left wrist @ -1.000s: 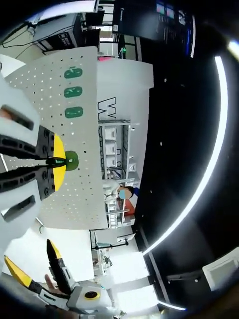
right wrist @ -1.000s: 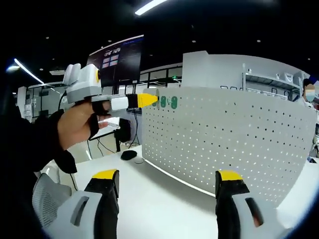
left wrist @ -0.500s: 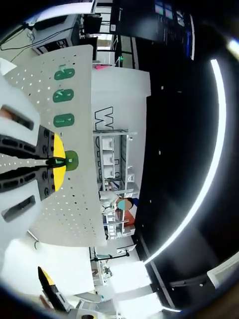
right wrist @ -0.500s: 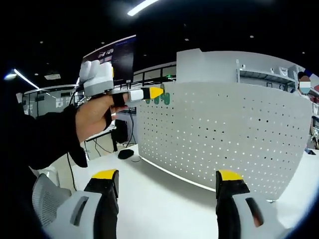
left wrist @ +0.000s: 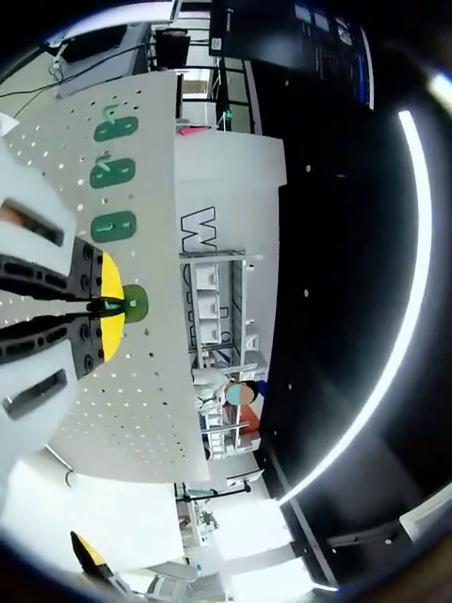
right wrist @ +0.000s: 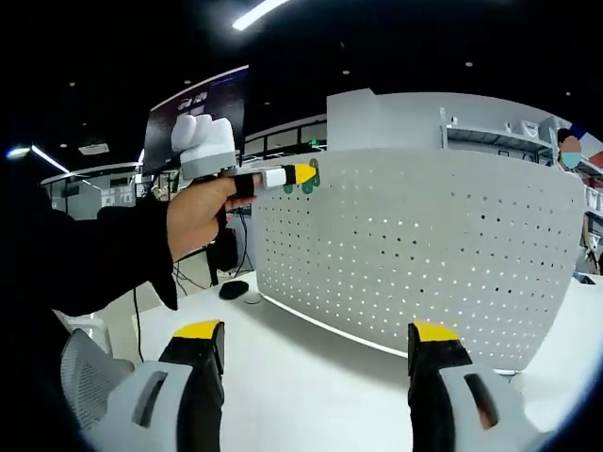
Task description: Insert the hook assembly into the mounting plate slot until the hook locks in place.
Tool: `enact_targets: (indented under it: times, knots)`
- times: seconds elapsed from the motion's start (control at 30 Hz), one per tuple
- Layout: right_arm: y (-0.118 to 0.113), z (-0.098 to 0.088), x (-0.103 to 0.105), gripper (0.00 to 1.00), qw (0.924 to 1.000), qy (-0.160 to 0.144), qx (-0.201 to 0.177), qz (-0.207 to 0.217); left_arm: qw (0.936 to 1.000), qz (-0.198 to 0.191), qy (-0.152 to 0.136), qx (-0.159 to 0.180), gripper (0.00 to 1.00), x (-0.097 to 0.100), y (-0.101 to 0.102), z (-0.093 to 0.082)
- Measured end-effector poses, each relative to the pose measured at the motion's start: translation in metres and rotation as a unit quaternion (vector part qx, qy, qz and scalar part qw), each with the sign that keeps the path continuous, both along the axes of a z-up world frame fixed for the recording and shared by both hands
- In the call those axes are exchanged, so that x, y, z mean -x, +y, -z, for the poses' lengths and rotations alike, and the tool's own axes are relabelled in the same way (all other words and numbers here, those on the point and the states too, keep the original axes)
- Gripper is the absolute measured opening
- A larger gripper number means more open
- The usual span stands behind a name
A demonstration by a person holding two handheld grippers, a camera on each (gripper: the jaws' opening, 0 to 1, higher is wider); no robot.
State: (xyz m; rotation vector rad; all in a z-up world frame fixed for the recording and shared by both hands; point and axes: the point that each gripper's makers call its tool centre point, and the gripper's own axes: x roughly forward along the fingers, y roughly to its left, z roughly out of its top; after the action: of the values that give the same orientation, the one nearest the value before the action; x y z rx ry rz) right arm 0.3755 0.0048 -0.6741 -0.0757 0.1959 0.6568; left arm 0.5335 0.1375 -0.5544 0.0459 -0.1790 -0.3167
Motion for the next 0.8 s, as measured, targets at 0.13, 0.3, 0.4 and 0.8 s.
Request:
enact_targets:
  times: [0.13,0.3,0.4,0.8]
  knots:
    - [-0.002,0.001,-0.001,0.77,1.0000,0.002,-0.001,0.002,1.0000,-0.004,-0.001,-0.005,0.02,-0.006,0.001,-0.001]
    - [-0.004,0.002,-0.002,0.77,1.0000,0.004,-0.002,0.004,1.0000,-0.008,-0.003,-0.002,0.02,-0.011,0.003,-0.002]
    - [-0.004,0.004,-0.003,0.77,1.0000,0.006,-0.001,0.002,0.9999,-0.010,-0.002,-0.004,0.02,-0.014,0.004,-0.001]
    - [-0.003,0.004,-0.006,0.77,1.0000,0.009,-0.001,-0.003,0.9999,-0.014,0.000,-0.006,0.02,-0.022,0.003,-0.001]
